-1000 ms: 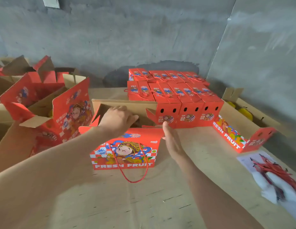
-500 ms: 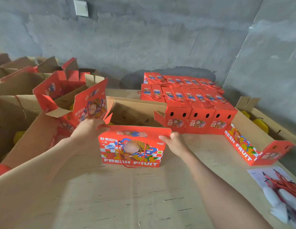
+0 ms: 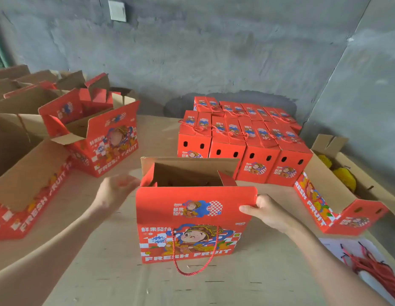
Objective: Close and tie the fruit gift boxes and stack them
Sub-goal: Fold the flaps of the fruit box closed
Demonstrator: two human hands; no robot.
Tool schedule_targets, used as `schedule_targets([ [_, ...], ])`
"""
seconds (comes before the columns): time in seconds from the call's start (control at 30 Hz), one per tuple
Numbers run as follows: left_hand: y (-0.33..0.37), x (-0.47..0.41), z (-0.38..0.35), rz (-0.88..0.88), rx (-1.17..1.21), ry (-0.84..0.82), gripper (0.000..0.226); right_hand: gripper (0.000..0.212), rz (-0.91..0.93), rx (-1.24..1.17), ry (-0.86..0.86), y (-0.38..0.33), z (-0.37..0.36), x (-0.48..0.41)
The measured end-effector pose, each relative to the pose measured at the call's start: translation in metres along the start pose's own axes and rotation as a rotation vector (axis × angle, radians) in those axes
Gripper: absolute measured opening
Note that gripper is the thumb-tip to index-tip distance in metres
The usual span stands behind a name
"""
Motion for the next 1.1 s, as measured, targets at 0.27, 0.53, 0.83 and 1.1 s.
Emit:
schedule_targets([
  [0.27, 0.003, 0.019, -0.036, -0.09, -0.292, -0.063, 0.037, 0.01, 0.073, -0.067, -0.096, 0.002, 0.001, 0.016],
  [0.53, 0.002, 0.027, -0.044, -0.077, -0.25, -0.253, 0.04, 0.083, 0.172, -0.564, -0.267, 0.018, 0.009, 0.035],
  [0.83, -0.003, 0.03, -0.051, -0.181, -0.443, -0.195, 0.023, 0.013, 0.261, -0.428, -0.023, 0.026, -0.002, 0.04],
  [1.1, -0.006, 0.024, -0.048, -0.214, -0.471, -0.212, 0.022, 0.038, 0.332, 0.16, 0.35, 0.012, -0.009, 0.008],
])
Point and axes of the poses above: each hand's wrist, its own x-axis away from the middle knuckle, its own z-axis out of the back of the hand, y = z × x, the point moved 3 cm from there along -x, towards the middle knuckle, and after that the axes turned 14 degrees about -y, right-handed, at the moved point
